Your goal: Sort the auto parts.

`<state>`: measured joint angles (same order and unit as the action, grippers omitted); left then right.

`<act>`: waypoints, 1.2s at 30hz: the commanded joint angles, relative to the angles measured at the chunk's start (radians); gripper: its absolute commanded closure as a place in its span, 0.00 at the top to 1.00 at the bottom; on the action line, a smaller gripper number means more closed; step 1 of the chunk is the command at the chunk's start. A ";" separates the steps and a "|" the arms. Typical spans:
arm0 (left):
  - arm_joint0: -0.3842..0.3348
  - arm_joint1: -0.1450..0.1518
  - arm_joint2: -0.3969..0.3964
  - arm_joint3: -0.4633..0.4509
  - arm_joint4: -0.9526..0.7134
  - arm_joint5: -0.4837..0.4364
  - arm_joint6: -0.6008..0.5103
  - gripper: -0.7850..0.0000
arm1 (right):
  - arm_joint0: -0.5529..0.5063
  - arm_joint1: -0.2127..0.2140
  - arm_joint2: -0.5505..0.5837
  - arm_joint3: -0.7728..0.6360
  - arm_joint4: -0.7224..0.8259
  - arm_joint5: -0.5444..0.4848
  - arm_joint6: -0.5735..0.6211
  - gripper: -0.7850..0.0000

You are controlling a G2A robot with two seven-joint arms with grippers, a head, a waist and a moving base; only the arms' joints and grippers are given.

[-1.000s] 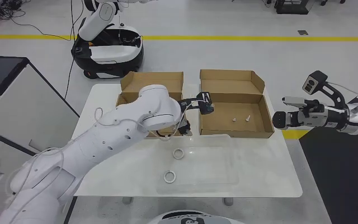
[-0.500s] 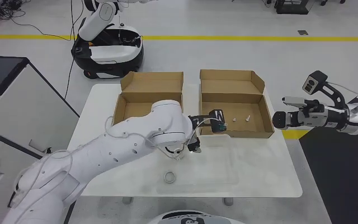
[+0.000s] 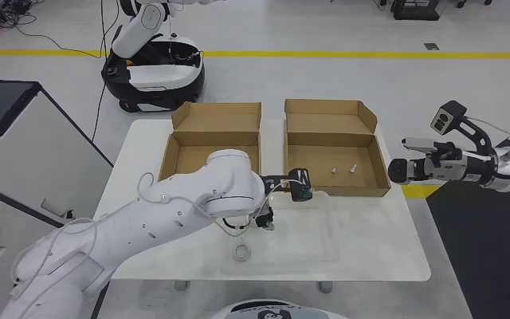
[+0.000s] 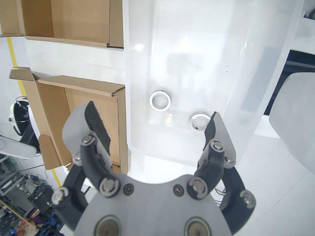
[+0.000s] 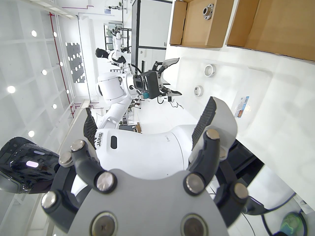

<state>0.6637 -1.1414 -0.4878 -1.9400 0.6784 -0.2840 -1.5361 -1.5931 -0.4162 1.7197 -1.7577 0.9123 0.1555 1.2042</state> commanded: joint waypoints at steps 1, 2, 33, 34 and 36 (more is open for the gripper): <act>0.010 0.010 -0.002 -0.004 0.000 0.000 0.000 1.00 | 0.000 0.000 0.000 0.000 0.000 0.000 0.000 1.00; 0.016 0.014 -0.001 -0.008 0.001 0.000 0.000 1.00 | 0.000 0.000 0.000 0.000 0.000 0.000 0.000 1.00; 0.205 0.056 0.027 -0.010 0.242 -0.045 0.135 0.43 | 0.000 0.000 0.000 0.000 0.000 0.000 0.000 1.00; 0.207 0.055 0.030 -0.008 0.256 -0.046 0.140 0.43 | 0.000 0.000 0.000 0.000 0.000 0.000 0.000 1.00; 0.210 0.054 0.043 0.004 0.289 -0.056 0.135 0.43 | 0.000 0.000 0.000 0.000 0.000 0.000 0.000 1.00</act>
<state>0.8727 -1.0869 -0.4513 -1.9423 0.9511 -0.3349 -1.3978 -1.5931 -0.4162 1.7197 -1.7577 0.9123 0.1555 1.2042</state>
